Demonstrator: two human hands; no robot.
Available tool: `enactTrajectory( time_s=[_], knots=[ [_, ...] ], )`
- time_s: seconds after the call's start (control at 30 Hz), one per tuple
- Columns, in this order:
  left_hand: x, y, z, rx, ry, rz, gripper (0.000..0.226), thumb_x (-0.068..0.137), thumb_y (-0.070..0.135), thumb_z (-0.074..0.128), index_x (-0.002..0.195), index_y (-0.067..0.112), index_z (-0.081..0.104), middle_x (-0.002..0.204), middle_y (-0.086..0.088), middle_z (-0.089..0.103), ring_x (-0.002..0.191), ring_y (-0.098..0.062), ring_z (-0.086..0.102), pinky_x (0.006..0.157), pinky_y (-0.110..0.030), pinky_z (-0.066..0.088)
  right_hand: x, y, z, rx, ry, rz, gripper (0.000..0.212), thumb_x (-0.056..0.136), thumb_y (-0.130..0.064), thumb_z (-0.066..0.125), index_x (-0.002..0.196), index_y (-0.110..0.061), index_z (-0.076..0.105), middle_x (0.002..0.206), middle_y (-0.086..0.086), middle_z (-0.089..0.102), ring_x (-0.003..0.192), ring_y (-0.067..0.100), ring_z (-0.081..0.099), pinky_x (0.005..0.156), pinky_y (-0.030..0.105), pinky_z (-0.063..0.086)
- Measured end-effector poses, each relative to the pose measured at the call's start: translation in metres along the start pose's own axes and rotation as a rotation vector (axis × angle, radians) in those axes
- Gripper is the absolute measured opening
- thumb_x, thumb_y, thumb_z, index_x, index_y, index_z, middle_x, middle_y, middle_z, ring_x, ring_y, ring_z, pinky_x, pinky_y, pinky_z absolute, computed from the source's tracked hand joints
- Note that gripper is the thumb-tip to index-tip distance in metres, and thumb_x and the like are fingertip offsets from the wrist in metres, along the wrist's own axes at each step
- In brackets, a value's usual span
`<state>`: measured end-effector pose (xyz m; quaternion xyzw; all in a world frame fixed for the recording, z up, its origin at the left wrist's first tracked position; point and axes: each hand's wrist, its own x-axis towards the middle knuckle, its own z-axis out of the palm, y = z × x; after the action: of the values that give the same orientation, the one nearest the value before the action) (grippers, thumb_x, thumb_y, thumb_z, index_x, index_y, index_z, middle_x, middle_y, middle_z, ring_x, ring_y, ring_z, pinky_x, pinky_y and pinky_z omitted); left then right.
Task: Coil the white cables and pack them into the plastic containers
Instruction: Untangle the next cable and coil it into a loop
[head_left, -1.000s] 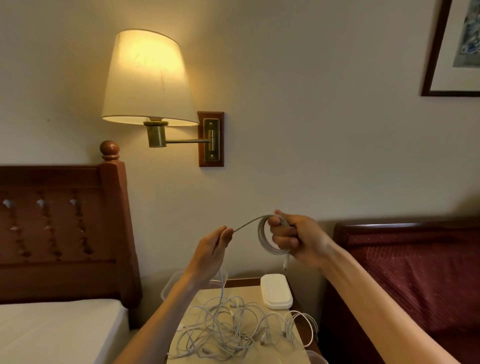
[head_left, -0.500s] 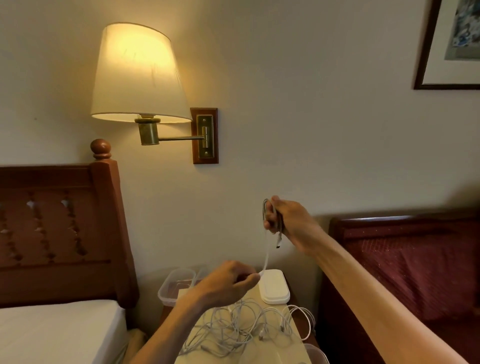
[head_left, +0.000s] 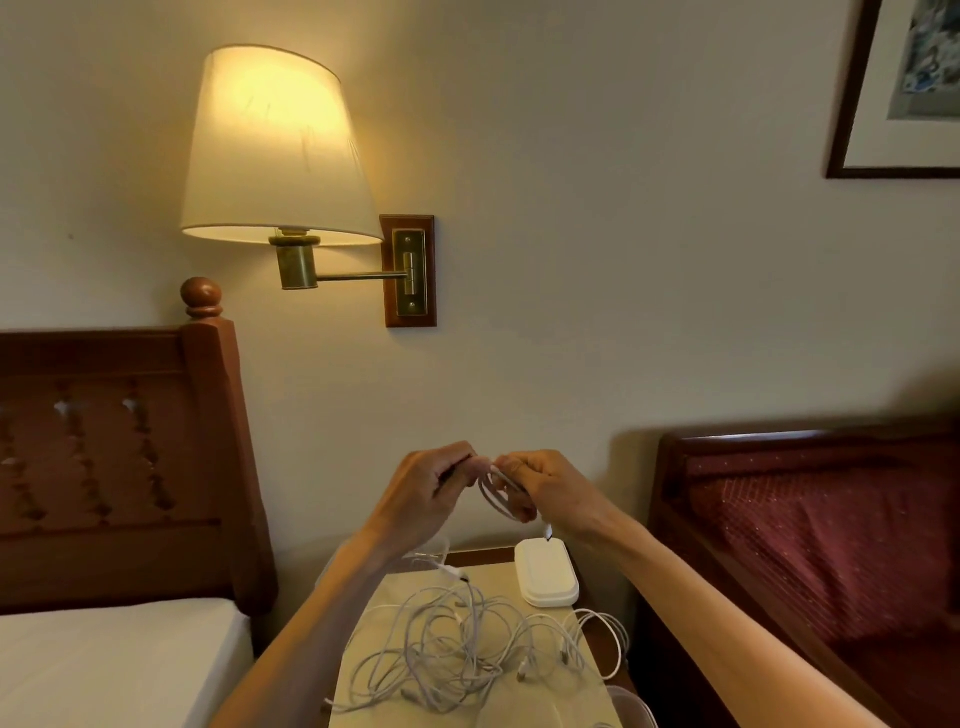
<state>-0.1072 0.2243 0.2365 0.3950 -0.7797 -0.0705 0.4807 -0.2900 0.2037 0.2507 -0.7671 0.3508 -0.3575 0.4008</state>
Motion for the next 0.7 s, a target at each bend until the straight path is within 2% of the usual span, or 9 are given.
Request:
enactTrajectory(
  time_s=[0.13, 0.23, 0.3, 0.37, 0.43, 0.5, 0.6, 0.7],
  knots=[
    [-0.006, -0.028, 0.002, -0.056, 0.042, -0.108, 0.029, 0.1, 0.032, 0.046, 0.076, 0.018, 0.054, 0.064, 0.008, 0.048, 0.058, -0.006, 0.039, 0.056, -0.027, 0.034, 0.004, -0.008, -0.005, 0.125, 0.029, 0.106, 0.044, 0.106, -0.026, 0.034, 0.068, -0.014, 0.053, 0.05, -0.007, 0.039, 0.047, 0.01, 0.035, 0.05, 0.022, 0.033],
    [-0.026, -0.054, 0.006, -0.029, 0.048, -0.201, 0.025, 0.103, 0.019, 0.042, 0.082, 0.021, 0.055, 0.065, 0.015, 0.049, 0.058, -0.004, 0.041, 0.057, -0.027, 0.035, 0.003, -0.012, -0.017, 0.258, 0.033, 0.159, 0.041, 0.106, -0.027, 0.03, 0.071, -0.015, 0.05, 0.051, -0.008, 0.034, 0.046, 0.009, 0.031, 0.049, 0.02, 0.03],
    [-0.039, -0.063, 0.009, -0.055, 0.033, -0.25, 0.023, 0.103, 0.015, 0.042, 0.09, 0.02, 0.06, 0.064, 0.014, 0.048, 0.056, -0.009, 0.041, 0.054, -0.028, 0.035, 0.004, -0.013, -0.02, 0.332, 0.034, 0.195, 0.042, 0.106, -0.027, 0.029, 0.07, -0.016, 0.049, 0.051, -0.008, 0.032, 0.046, 0.008, 0.028, 0.048, 0.021, 0.026],
    [-0.045, -0.066, 0.012, -0.065, 0.005, -0.271, 0.023, 0.102, 0.007, 0.043, 0.097, 0.018, 0.062, 0.067, 0.007, 0.051, 0.058, -0.017, 0.049, 0.057, -0.032, 0.041, 0.004, -0.013, -0.018, 0.397, 0.032, 0.218, 0.041, 0.106, -0.026, 0.029, 0.07, -0.016, 0.047, 0.05, -0.008, 0.031, 0.045, 0.008, 0.027, 0.049, 0.022, 0.023],
    [-0.048, -0.068, 0.014, -0.072, -0.007, -0.315, 0.025, 0.098, -0.001, 0.048, 0.095, 0.017, 0.066, 0.071, 0.003, 0.06, 0.065, -0.017, 0.06, 0.063, -0.03, 0.05, 0.006, -0.013, -0.015, 0.441, 0.041, 0.227, 0.041, 0.106, -0.027, 0.029, 0.07, -0.016, 0.047, 0.05, -0.008, 0.03, 0.046, 0.008, 0.025, 0.051, 0.023, 0.021],
    [-0.049, -0.068, 0.015, -0.109, 0.001, -0.412, 0.022, 0.093, -0.001, 0.057, 0.089, 0.016, 0.069, 0.074, -0.002, 0.068, 0.068, -0.016, 0.066, 0.068, -0.032, 0.056, 0.007, -0.015, -0.014, 0.463, 0.051, 0.234, 0.041, 0.106, -0.027, 0.03, 0.071, -0.015, 0.047, 0.051, -0.008, 0.03, 0.046, 0.008, 0.025, 0.053, 0.024, 0.021],
    [-0.052, -0.068, 0.016, -0.165, -0.054, -0.567, 0.015, 0.089, -0.006, 0.06, 0.085, 0.006, 0.07, 0.078, -0.013, 0.071, 0.069, -0.017, 0.067, 0.071, -0.037, 0.059, 0.008, -0.017, -0.014, 0.56, 0.081, 0.246, 0.04, 0.106, -0.027, 0.032, 0.071, -0.014, 0.047, 0.051, -0.007, 0.03, 0.046, 0.008, 0.026, 0.054, 0.024, 0.02],
    [-0.055, -0.066, 0.019, -0.216, -0.076, -0.696, 0.013, 0.094, 0.0, 0.055, 0.087, -0.001, 0.066, 0.08, -0.014, 0.073, 0.074, -0.026, 0.069, 0.074, -0.043, 0.057, 0.009, -0.018, -0.013, 0.653, 0.079, 0.269, 0.041, 0.106, -0.025, 0.032, 0.07, -0.014, 0.047, 0.051, -0.007, 0.028, 0.046, 0.007, 0.024, 0.054, 0.023, 0.019]
  ],
)
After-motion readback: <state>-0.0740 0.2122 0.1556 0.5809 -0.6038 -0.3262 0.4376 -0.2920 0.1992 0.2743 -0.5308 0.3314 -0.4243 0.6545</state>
